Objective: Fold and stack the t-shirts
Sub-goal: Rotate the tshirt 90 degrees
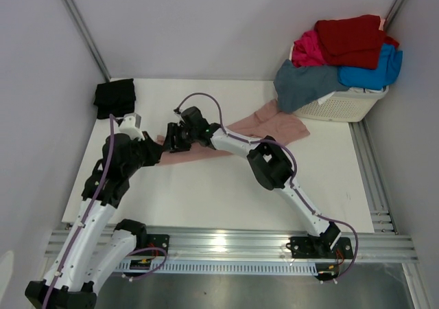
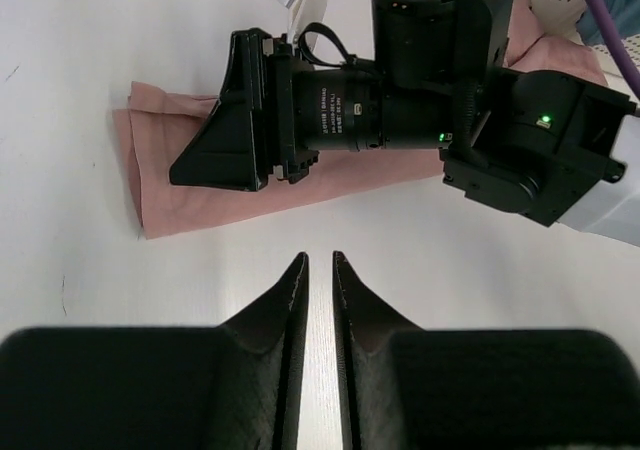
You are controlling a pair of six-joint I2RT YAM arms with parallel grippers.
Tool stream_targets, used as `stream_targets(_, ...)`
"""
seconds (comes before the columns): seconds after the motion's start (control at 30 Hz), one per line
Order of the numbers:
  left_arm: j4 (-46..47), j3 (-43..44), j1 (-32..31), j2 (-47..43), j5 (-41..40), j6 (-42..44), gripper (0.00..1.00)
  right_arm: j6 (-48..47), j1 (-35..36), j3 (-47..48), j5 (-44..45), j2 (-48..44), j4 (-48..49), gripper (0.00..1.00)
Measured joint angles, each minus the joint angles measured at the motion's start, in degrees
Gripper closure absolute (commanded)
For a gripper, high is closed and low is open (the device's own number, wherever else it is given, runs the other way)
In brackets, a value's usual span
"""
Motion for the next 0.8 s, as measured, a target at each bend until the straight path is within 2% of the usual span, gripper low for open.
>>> stream_targets(0.13, 0.33, -0.07, -0.24, 0.24, 0.28, 0.0, 0.82, 0.15, 0.09, 0.07, -0.26, 0.94, -1.4, 0.53)
stream_targets(0.4, 1.16, -0.07, -0.72, 1.66, 1.31, -0.02, 0.82, -2.14, 0.66, -3.91, -0.83, -0.63, -1.68, 0.74)
stream_targets(0.57, 1.38, -0.07, -0.83, 3.15, 1.31, -0.02, 0.82, -3.72, 1.68, -15.39, -2.21, -7.37, -0.94, 0.81)
stream_targets(0.8, 1.49, 1.05, -0.87, 7.52, 1.44, -0.04, 0.81, -6.64, 3.39, -38.14, -4.24, -22.21, -1.92, 0.81)
